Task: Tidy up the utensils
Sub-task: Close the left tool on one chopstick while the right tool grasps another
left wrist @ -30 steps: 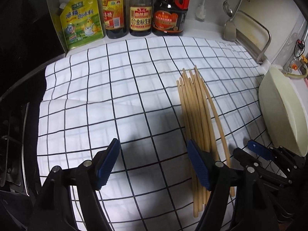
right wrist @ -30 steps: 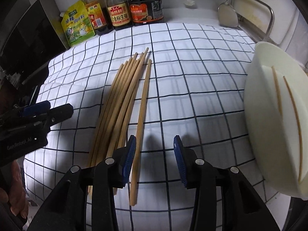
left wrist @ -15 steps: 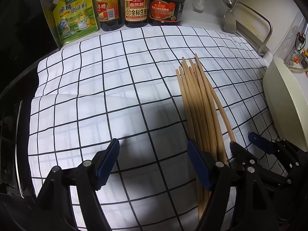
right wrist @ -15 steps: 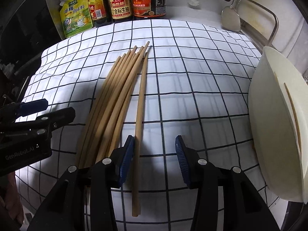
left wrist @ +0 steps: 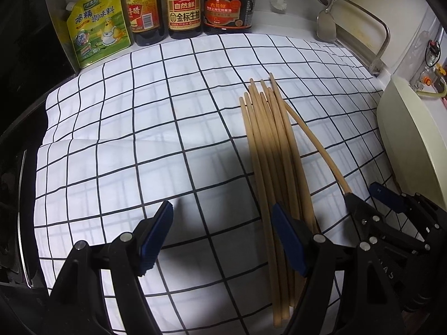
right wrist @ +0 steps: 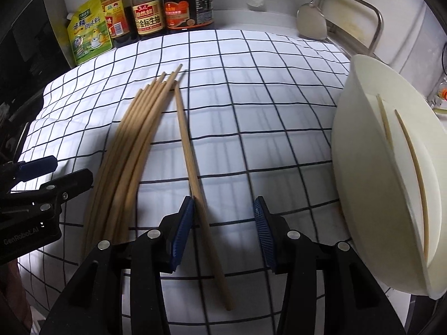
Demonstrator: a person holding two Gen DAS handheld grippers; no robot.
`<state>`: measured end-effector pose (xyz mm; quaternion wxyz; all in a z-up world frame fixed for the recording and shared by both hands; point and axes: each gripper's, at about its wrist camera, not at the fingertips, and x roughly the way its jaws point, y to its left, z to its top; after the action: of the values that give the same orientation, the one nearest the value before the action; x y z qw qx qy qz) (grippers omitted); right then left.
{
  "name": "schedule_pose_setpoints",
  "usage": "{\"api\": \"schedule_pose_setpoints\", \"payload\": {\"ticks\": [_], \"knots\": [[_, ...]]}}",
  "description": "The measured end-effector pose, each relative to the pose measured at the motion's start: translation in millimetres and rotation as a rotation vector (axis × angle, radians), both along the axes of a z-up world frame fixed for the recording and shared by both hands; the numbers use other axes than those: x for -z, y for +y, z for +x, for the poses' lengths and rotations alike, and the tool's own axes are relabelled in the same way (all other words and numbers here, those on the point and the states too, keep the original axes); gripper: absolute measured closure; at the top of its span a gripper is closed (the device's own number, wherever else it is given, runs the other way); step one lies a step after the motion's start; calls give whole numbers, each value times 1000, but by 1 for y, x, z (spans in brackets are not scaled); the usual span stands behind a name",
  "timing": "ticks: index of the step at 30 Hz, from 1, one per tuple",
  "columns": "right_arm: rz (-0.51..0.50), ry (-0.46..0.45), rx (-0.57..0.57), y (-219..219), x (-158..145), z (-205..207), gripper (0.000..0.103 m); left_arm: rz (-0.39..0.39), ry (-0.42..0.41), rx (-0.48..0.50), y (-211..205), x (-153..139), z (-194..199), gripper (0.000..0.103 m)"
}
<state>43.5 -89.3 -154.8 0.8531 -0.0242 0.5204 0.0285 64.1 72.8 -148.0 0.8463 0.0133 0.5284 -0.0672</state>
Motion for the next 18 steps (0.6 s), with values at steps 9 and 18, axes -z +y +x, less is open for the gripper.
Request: {"api": "schedule_pose_setpoints", "payload": {"ticks": [9,18], "knots": [[6,-6,-3,-4,0,-3,60,26,9,-5,-2,8,-1,27],[1,-9,-15,-2,0,1,60,78,21,-17,-5,13,1,25]]}}
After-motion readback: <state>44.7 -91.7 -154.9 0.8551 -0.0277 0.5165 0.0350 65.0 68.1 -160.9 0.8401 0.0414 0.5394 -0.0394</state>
